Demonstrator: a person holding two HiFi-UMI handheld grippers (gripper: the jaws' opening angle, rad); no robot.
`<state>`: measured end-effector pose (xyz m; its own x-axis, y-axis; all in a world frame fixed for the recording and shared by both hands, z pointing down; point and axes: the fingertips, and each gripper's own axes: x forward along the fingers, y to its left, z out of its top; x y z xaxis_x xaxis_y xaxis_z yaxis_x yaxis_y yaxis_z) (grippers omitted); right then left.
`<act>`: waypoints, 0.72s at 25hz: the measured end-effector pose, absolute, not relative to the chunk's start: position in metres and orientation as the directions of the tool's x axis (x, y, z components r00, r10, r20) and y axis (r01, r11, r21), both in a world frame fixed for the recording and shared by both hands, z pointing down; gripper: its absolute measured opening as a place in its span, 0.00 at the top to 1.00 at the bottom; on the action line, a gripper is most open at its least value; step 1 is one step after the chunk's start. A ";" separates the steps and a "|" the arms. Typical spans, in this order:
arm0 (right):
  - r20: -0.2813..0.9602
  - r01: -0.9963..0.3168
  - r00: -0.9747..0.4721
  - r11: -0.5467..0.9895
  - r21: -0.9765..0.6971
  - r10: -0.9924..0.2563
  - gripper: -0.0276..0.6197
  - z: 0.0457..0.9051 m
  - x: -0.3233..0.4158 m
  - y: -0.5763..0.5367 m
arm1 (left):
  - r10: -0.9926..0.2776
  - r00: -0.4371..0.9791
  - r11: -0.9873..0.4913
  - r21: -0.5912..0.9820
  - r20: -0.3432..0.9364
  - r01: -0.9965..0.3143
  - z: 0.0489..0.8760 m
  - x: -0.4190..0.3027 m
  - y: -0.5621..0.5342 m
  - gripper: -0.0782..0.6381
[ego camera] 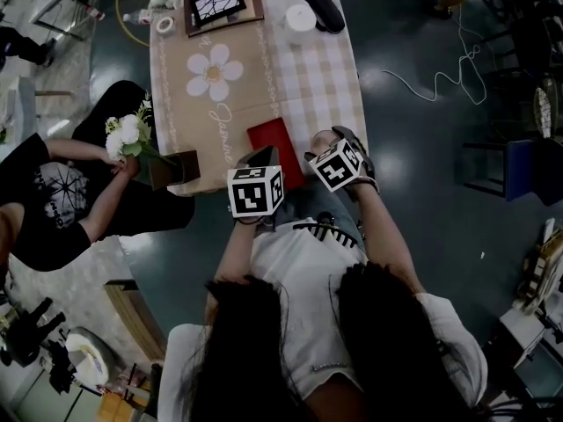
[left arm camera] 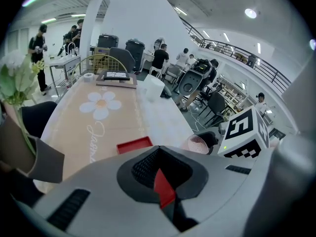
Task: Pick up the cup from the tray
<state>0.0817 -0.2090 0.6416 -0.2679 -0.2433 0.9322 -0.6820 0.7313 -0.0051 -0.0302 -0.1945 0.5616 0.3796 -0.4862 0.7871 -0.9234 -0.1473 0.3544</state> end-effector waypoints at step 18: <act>0.828 -0.804 -0.397 0.585 -0.106 -0.395 0.32 0.599 0.085 -0.219 | -0.464 0.359 -0.172 0.316 0.810 -0.933 0.570 -0.031 -0.176 0.89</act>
